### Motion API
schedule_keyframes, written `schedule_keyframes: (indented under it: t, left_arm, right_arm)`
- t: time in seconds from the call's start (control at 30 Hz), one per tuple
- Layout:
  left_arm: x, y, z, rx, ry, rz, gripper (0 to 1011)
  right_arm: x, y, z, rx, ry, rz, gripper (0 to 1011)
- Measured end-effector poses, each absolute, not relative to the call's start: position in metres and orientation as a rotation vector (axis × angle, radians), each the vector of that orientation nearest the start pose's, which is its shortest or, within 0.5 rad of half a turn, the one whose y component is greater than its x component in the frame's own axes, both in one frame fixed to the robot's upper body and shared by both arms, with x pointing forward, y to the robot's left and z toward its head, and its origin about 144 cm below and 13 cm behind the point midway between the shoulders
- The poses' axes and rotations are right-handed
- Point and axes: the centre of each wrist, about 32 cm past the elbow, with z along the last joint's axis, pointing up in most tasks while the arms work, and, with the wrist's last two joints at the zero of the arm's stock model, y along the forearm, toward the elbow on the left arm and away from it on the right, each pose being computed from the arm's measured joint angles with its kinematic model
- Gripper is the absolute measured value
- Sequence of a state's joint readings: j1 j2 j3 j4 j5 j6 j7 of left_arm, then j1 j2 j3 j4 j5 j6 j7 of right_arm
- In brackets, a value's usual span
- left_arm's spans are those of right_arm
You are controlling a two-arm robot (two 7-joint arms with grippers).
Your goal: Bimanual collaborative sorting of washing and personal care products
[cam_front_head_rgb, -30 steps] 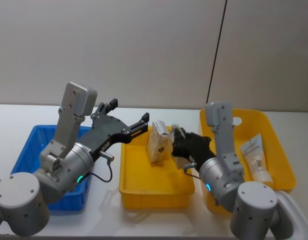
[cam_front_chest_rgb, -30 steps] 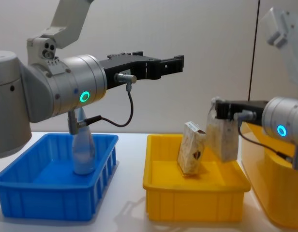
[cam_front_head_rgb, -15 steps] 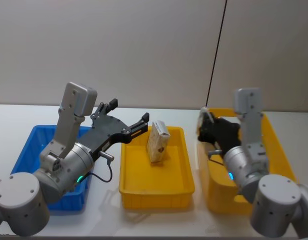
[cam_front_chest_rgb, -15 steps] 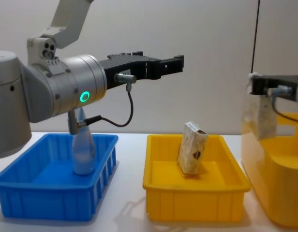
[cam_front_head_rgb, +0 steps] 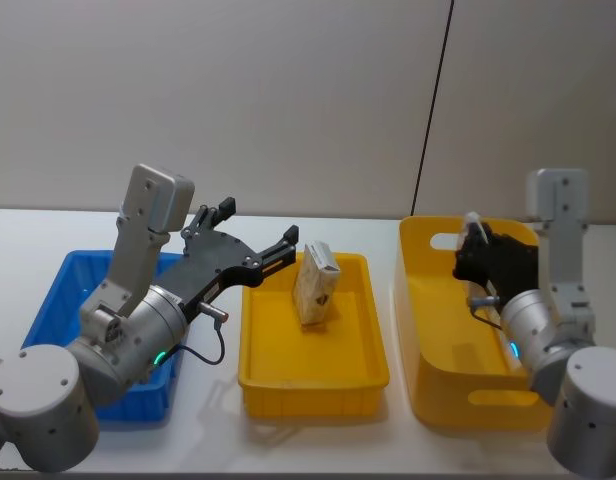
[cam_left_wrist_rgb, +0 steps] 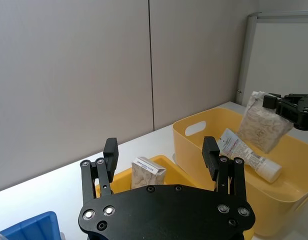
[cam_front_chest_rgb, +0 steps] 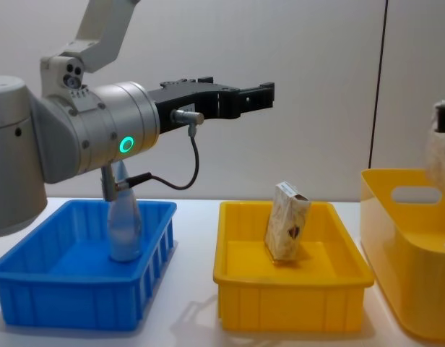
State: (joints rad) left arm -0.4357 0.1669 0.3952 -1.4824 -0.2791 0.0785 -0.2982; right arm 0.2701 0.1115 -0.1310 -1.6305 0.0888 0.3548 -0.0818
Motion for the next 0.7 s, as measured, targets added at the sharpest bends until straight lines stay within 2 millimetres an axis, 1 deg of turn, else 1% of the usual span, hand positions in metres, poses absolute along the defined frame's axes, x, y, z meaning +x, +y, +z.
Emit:
schedule_keyframes:
  t: [0.27,0.37,0.4,0.43,0.5,0.53,0.6,0.63,0.7]
  left_arm:
    - [0.549,0.157,1.256,-0.108,-0.151,0.892,1001]
    - [0.549,0.157,1.256,-0.108,-0.151,0.891,1001]
    - [0.549,0.157,1.256,-0.108,-0.151,0.891,1001]
    - [0.549,0.157,1.256,-0.108,-0.151,0.891,1001]
    - [0.549,0.157,1.256,-0.108,-0.151,0.891,1001]
    - [0.549,0.157,1.256,-0.108,-0.151,0.891,1001]
    - [0.549,0.157,1.256,-0.108,-0.151,0.891,1001]
    - [0.549,0.157,1.256,-0.108,-0.151,0.891,1001]
    - [0.549,0.157,1.256,-0.108,-0.151,0.891,1001]
  right_arm:
    - [0.520,-0.227,1.247,-0.103,0.041,-1.549,37]
    - [0.521,-0.230,1.244,-0.113,0.064,-1.545,142]
    - [0.521,-0.231,1.243,-0.115,0.069,-1.543,160]
    - [0.522,-0.231,1.243,-0.117,0.073,-1.541,219]
    - [0.523,-0.233,1.240,-0.123,0.087,-1.534,275]
    - [0.523,-0.233,1.239,-0.125,0.090,-1.531,327]
    - [0.524,-0.234,1.238,-0.128,0.099,-1.524,366]
    - [0.525,-0.234,1.237,-0.130,0.103,-1.521,427]
    - [0.526,-0.235,1.235,-0.133,0.109,-1.513,473]
